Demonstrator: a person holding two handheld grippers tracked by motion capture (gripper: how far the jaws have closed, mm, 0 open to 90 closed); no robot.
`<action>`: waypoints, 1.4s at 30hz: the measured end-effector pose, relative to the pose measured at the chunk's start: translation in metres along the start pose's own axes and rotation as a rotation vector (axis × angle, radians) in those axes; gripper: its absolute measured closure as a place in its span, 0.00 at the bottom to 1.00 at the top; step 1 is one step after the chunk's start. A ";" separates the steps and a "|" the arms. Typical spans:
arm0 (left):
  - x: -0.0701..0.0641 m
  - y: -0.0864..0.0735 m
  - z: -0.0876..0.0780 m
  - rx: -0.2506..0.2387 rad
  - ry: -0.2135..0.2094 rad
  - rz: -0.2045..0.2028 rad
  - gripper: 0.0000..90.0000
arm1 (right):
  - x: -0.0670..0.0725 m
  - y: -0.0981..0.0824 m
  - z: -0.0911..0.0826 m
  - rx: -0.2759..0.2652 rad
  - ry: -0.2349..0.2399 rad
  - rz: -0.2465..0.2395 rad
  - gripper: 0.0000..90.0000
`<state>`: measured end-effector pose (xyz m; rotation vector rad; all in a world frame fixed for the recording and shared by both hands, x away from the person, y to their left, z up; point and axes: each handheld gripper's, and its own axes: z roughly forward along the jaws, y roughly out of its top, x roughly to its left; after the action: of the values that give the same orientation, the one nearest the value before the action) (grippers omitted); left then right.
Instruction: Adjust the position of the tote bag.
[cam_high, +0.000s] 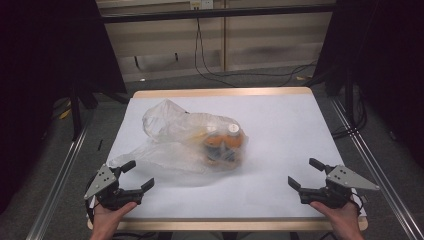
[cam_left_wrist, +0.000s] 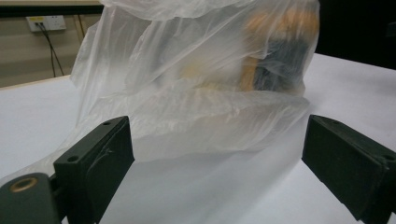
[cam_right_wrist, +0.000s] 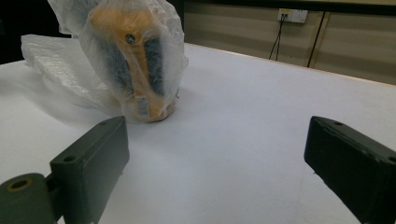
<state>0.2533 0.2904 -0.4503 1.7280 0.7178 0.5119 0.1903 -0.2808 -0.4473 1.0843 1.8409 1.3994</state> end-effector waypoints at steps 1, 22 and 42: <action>0.000 0.000 0.000 0.000 0.000 0.000 0.11 | 0.000 0.000 0.000 0.000 0.000 0.000 0.07; 0.005 0.004 -0.002 0.031 -0.031 -0.065 0.21 | 0.002 0.003 0.007 0.069 0.085 0.016 0.22; 0.019 0.036 0.010 -0.002 -0.071 -0.025 0.35 | 0.003 0.002 0.012 0.112 0.128 0.013 0.27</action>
<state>0.2805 0.2901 -0.4192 1.7244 0.6868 0.4315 0.1994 -0.2718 -0.4484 1.0855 2.0281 1.4169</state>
